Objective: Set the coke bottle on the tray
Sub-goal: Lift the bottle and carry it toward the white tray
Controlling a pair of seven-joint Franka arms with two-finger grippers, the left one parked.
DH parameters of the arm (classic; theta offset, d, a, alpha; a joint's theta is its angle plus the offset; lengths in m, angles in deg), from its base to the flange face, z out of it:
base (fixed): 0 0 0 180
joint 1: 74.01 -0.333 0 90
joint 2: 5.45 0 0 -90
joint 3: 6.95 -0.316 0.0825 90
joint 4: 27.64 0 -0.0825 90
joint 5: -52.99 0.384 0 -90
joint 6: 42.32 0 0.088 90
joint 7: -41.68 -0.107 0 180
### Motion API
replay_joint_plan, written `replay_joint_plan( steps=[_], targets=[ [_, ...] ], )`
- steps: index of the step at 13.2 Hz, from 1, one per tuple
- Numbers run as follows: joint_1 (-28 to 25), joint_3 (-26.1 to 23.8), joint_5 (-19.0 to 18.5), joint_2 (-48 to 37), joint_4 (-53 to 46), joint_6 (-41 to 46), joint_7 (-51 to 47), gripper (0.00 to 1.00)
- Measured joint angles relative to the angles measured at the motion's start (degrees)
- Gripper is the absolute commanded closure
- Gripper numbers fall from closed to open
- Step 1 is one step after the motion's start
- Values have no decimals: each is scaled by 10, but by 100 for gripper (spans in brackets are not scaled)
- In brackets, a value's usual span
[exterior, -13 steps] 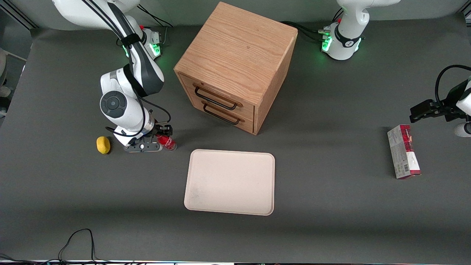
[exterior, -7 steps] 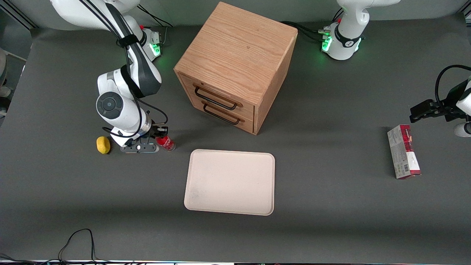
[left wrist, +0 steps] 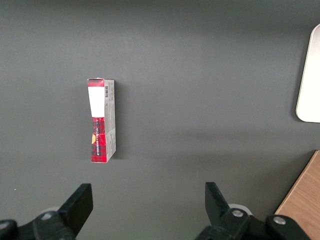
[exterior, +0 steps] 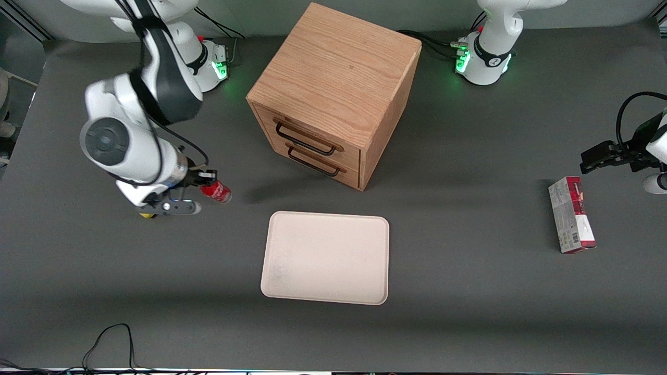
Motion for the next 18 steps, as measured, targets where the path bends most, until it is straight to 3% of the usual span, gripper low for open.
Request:
replay_joint_plan(
  steps=[3, 7, 9, 14, 18],
  targets=[
    [31, 0, 16, 39, -166, 147, 0, 100],
    [38, -1, 18, 145, -281, 179, -4, 100],
    [38, -1, 18, 191, -306, 156, -27, 100],
    [36, -24, 19, 323, -382, 4, -195, 100],
    [36, -32, 19, 360, -410, -44, -256, 100]
  ],
)
